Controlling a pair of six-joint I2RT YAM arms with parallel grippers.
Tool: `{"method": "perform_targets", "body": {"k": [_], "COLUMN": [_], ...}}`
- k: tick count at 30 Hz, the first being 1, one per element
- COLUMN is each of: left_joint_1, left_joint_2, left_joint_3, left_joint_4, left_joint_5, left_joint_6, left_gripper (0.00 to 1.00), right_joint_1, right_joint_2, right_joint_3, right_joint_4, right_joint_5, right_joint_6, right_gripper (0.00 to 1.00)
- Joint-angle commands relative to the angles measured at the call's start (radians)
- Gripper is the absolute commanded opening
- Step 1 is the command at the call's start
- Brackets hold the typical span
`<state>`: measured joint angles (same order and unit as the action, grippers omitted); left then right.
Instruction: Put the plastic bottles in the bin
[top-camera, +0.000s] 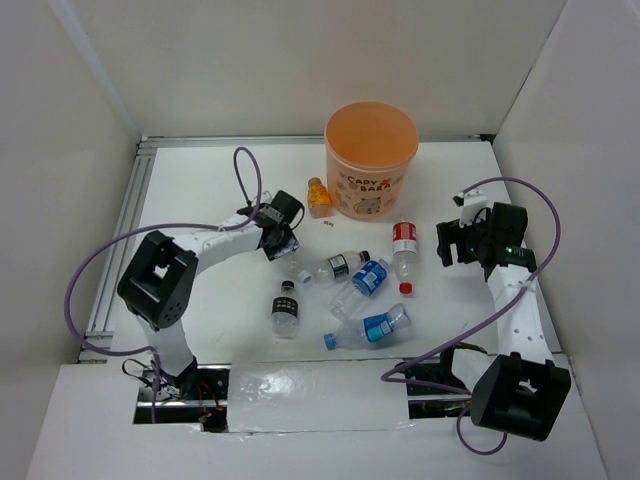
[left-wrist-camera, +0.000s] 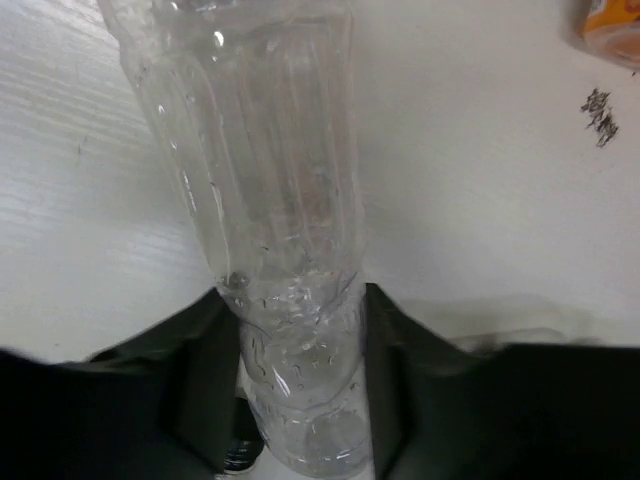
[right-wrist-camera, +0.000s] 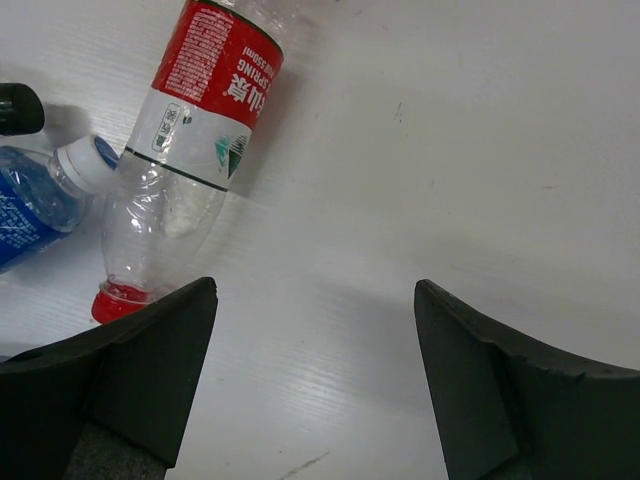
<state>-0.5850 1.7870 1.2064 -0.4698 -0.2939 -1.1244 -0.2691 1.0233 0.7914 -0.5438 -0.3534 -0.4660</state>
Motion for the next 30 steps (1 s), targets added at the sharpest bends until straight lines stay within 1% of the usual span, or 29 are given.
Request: {"method": "perform_targets", "body": {"k": [1,4,5,6,7,8,9,10,11,12,13,14,15,16,17,18,19,20,21,22,23,24,25,26,27,29,30], "left_joint_1": [0.004,-0.021,-0.044,-0.055,-0.067,-0.079,-0.094,-0.095,-0.107,-0.107,-0.116,-0.116,-0.116,-0.116,-0.116,-0.125,-0.125,-0.125,-0.125,-0.134,-0.134,-0.134,-0.134,-0.134,-0.134,-0.134,-0.134], "left_joint_2": [-0.060,-0.165,-0.222,-0.248,-0.271,-0.288,-0.300,-0.301,-0.301,-0.291,-0.278,-0.243,-0.220,-0.193,-0.136,-0.102,-0.066,-0.029,0.009,0.087,0.127,0.214,0.259,0.306,0.351,0.441,0.454], "left_joint_3": [-0.016,0.002,0.016,0.033,0.068,0.091,0.114,0.174,0.208,0.241,0.281,0.357,0.399,0.441,0.528,0.571,0.655,0.697,0.735,0.769,0.844,0.937,0.938,0.990,1.092,1.160,1.173], "left_joint_4": [-0.001,-0.001,-0.001,0.016,0.039,0.103,0.147,0.186,0.256,0.290,0.315,0.347,0.409,0.434,0.460,0.489,0.546,0.568,0.592,0.621,0.641,0.654,0.654,0.640,0.607,0.574,0.574], "left_joint_5": [-0.033,-0.057,-0.057,-0.045,-0.036,-0.018,0.039,0.062,0.094,0.155,0.156,0.180,0.180,0.180,0.180,0.150,0.133,0.106,0.081,0.021,-0.022,-0.078,-0.079,-0.127,-0.128,-0.146,-0.146], "left_joint_6": [0.027,0.093,0.115,0.185,0.227,0.271,0.323,0.403,0.440,0.501,0.520,0.547,0.569,0.598,0.616,0.636,0.676,0.686,0.699,0.731,0.732,0.756,0.756,0.779,0.794,0.805,0.805], "left_gripper": [0.37,0.23,0.21,0.19,0.19,0.19,0.19,0.19,0.19,0.19,0.19,0.19,0.19,0.19,0.19,0.20,0.20,0.20,0.22,0.22,0.26,0.34,0.35,0.39,0.48,0.65,0.72], "right_joint_1": [-0.007,-0.007,-0.007,-0.007,-0.007,-0.007,-0.007,-0.007,-0.007,-0.007,-0.007,-0.007,-0.007,-0.007,-0.007,-0.007,-0.007,-0.007,-0.007,-0.007,-0.007,0.002,0.002,0.002,0.002,0.002,0.002], "right_joint_2": [-0.025,-0.025,-0.025,-0.025,-0.025,-0.025,-0.035,-0.035,-0.035,-0.035,-0.035,-0.035,-0.035,-0.035,-0.035,-0.035,-0.035,-0.035,-0.035,-0.035,-0.045,-0.045,-0.045,-0.054,-0.054,-0.064,-0.065], "right_joint_3": [-0.008,-0.008,-0.008,-0.008,0.003,0.003,0.003,0.003,0.003,0.003,0.003,0.003,0.003,0.003,0.003,0.003,0.003,0.003,0.003,0.003,0.003,-0.006,-0.006,-0.006,-0.006,-0.015,-0.015], "right_joint_4": [0.004,-0.014,-0.034,-0.050,-0.065,-0.079,-0.099,-0.099,-0.099,-0.099,-0.099,-0.099,-0.099,-0.108,-0.108,-0.108,-0.117,-0.117,-0.117,-0.117,-0.117,-0.117,-0.117,-0.117,-0.104,-0.081,-0.064], "right_joint_5": [-0.036,-0.096,-0.120,-0.149,-0.185,-0.252,-0.281,-0.301,-0.332,-0.347,-0.348,-0.363,-0.377,-0.377,-0.377,-0.377,-0.386,-0.386,-0.386,-0.386,-0.386,-0.386,-0.386,-0.386,-0.386,-0.398,-0.398], "right_joint_6": [-0.019,-0.031,-0.064,-0.085,-0.106,-0.124,-0.158,-0.169,-0.169,-0.183,-0.183,-0.192,-0.207,-0.207,-0.207,-0.217,-0.226,-0.226,-0.226,-0.226,-0.226,-0.226,-0.226,-0.235,-0.235,-0.255,-0.255], "right_gripper": [0.87,0.81,0.77,0.49,0.33,0.21,0.14,0.07,0.06,0.11,0.18,0.28,0.32,0.33,0.33,0.33,0.33,0.33,0.33,0.36,0.38,0.51,0.51,0.69,0.77,0.93,1.00]}}
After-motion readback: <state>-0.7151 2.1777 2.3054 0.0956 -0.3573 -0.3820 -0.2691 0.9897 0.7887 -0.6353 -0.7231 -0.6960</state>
